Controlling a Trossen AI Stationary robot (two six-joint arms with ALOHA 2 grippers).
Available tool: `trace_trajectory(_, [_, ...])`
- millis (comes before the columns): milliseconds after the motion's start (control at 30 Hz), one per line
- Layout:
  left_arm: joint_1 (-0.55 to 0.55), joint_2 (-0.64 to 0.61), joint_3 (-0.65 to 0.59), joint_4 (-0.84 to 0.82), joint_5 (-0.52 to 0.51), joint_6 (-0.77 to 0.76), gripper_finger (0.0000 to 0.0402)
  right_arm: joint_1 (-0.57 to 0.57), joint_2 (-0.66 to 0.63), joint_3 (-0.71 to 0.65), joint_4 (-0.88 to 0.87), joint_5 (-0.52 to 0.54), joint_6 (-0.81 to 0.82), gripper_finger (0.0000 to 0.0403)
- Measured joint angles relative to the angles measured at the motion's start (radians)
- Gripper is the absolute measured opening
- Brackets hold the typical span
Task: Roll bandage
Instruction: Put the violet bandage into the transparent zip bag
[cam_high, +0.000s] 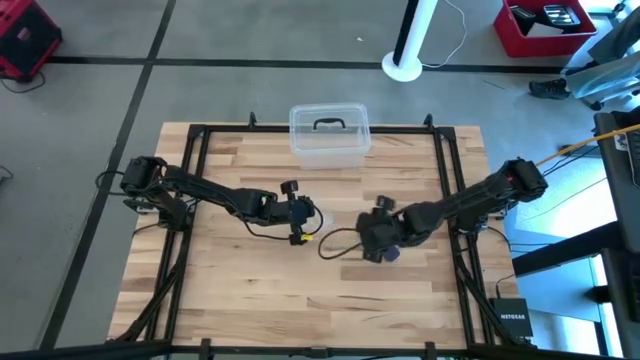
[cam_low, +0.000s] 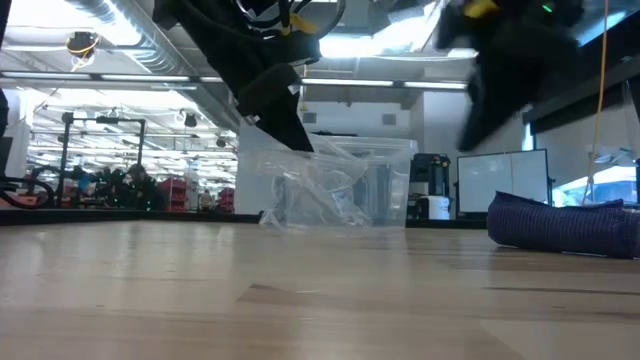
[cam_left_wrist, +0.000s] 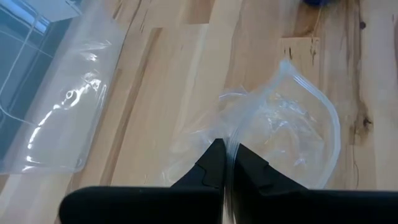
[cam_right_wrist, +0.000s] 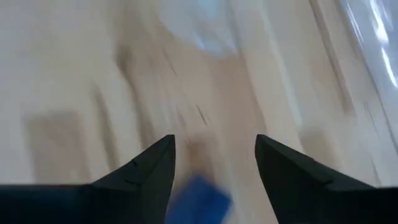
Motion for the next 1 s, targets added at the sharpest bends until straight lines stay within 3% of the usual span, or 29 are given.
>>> trace_trajectory(100, [0.000, 0.000, 0.000, 0.002, 0.000, -0.001, 0.0004, 0.035, 0.000, -0.042, -0.086, -0.011, 0.131, 0.0221])
trace_trajectory(400, [-0.001, 0.000, 0.000, -0.003, 0.000, 0.000, 0.0004, 0.184, 0.000, -0.116, -0.108, -0.218, 0.436, 0.0221])
trace_trajectory(533, [-0.001, 0.000, 0.000, -0.002, 0.000, 0.004, 0.0004, 0.244, 0.000, -0.130, -0.140, -0.207, 0.556, 0.0221])
trace_trajectory(733, [-0.001, 0.000, 0.000, -0.002, -0.001, 0.005, 0.0004, 0.420, 0.000, -0.133, -0.187, 0.040, 0.739, 0.0221])
trace_trajectory(867, [-0.003, 0.000, 0.000, -0.002, -0.001, 0.005, 0.0004, 0.578, 0.000, -0.216, -0.129, 0.307, 1.025, 0.0221])
trace_trajectory(1000, [-0.003, 0.000, 0.000, -0.002, -0.001, 0.005, 0.0004, 0.676, 0.022, -0.340, 0.009, 0.431, 1.245, 0.0221])
